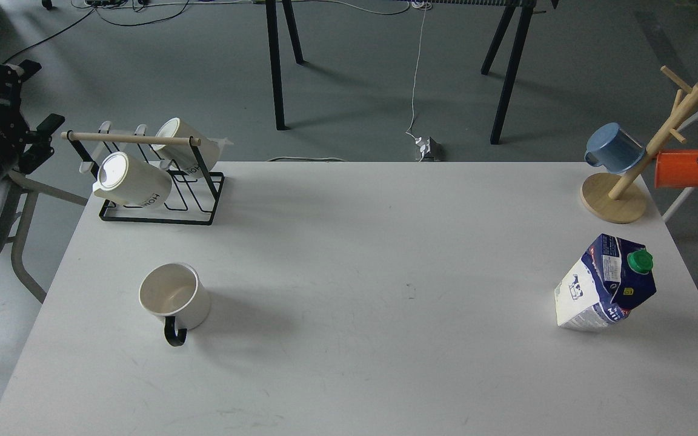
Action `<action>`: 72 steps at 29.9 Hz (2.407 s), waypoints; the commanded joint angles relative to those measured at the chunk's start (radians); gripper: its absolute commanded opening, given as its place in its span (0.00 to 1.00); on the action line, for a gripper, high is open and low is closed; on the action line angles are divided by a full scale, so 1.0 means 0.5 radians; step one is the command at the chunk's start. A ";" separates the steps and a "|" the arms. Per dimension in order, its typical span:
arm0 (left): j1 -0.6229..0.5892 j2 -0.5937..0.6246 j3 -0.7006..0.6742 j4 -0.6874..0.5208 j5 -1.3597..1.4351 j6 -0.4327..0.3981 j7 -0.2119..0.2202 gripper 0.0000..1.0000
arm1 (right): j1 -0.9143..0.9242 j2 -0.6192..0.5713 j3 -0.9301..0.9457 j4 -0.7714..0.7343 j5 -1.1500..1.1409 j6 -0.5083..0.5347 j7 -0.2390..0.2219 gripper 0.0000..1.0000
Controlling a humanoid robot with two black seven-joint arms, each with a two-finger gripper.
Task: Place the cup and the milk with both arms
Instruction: 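Move the left gripper from rest toward the white mug on the table, then grasp the white mug rim with the left gripper and lift it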
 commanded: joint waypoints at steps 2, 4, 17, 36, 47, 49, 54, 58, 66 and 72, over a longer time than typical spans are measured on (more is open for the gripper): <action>0.020 0.009 -0.001 0.031 -0.113 0.000 0.000 1.00 | -0.003 0.004 -0.013 0.002 -0.001 0.000 0.000 0.94; 0.035 0.015 0.008 0.031 -0.122 0.000 0.000 1.00 | -0.003 0.004 -0.013 0.002 -0.001 0.000 0.000 0.94; -0.155 0.073 0.020 -0.009 0.680 0.000 0.000 1.00 | -0.018 0.004 -0.010 0.009 -0.001 0.000 0.003 0.94; -0.208 0.470 0.069 -1.399 2.954 0.000 0.000 1.00 | -0.098 0.004 -0.007 -0.007 -0.001 0.000 0.003 0.94; -0.020 0.236 0.168 -1.322 3.323 0.000 0.000 1.00 | -0.101 0.004 -0.007 -0.007 -0.001 0.000 0.003 0.94; 0.019 0.233 0.165 -1.307 3.369 0.000 0.000 1.00 | -0.101 0.004 -0.010 -0.007 -0.001 0.000 0.003 0.94; 0.084 0.202 0.168 -1.227 3.406 0.000 0.000 1.00 | -0.101 0.004 -0.013 -0.001 -0.001 0.000 0.003 0.94; 0.105 0.199 0.171 -1.172 3.403 0.000 0.000 1.00 | -0.113 0.004 -0.013 0.006 -0.001 0.000 0.003 0.94; 0.188 0.132 0.171 -1.092 3.403 0.000 0.000 0.93 | -0.150 0.004 -0.007 0.006 -0.001 0.000 0.003 0.94; 0.191 0.132 0.174 -1.092 3.403 0.000 0.000 0.51 | -0.153 0.004 -0.007 -0.004 -0.004 0.000 0.003 0.94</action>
